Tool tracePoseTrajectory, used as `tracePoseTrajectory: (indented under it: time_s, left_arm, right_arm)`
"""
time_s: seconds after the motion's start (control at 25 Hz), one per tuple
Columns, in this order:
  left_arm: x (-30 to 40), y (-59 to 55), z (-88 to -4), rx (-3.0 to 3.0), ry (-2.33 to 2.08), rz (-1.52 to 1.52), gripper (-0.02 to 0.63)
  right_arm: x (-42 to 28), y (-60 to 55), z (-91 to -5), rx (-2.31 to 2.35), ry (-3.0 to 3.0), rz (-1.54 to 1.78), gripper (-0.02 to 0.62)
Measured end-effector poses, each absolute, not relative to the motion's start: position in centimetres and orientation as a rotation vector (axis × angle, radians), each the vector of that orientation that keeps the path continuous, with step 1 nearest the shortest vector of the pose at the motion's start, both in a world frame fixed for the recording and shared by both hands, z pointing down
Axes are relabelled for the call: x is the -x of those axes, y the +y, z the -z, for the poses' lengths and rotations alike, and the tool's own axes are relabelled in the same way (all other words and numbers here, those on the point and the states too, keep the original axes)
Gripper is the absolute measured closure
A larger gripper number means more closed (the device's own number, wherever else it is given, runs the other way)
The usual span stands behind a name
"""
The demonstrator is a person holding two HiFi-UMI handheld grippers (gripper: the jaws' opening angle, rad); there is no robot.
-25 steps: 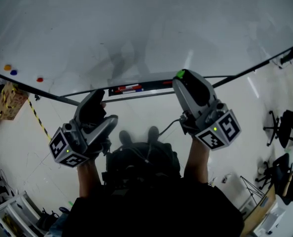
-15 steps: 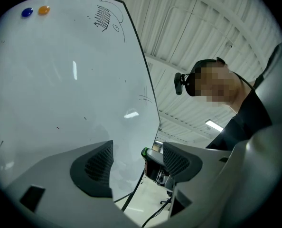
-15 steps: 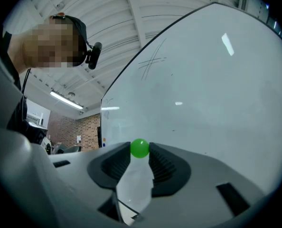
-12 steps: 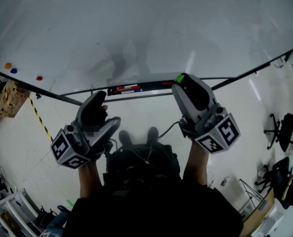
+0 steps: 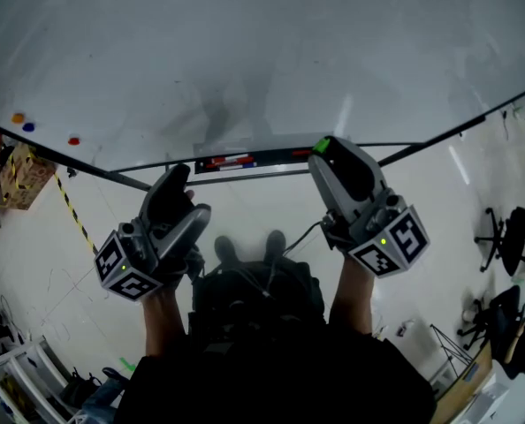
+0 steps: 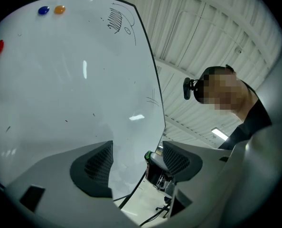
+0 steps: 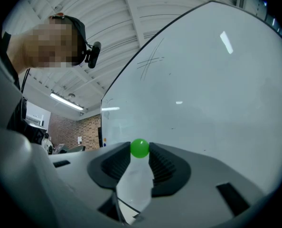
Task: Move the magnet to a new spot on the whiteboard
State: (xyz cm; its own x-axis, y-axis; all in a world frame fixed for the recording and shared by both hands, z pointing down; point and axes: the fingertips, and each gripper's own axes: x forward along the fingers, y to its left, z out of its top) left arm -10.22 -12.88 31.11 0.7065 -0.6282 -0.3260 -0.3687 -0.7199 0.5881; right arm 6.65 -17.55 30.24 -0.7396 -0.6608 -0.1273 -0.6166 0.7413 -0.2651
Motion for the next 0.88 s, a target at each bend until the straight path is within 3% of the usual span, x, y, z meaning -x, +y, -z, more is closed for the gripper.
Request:
tracePoseTrajectory:
  time_s: [0.48, 0.88]
  left_arm:
    - [11.5, -12.8, -31.2, -2.416, -0.788, 0.744, 0.268]
    - [12.3, -12.9, -31.4, -2.484, -0.839, 0.706, 0.268]
  right_arm:
    - [-5.7, -19.5, -30.8, 1.130, 2.740, 0.255, 0.446]
    - [-3.2, -25.0, -29.8, 1.548, 2.781, -0.183, 0.446]
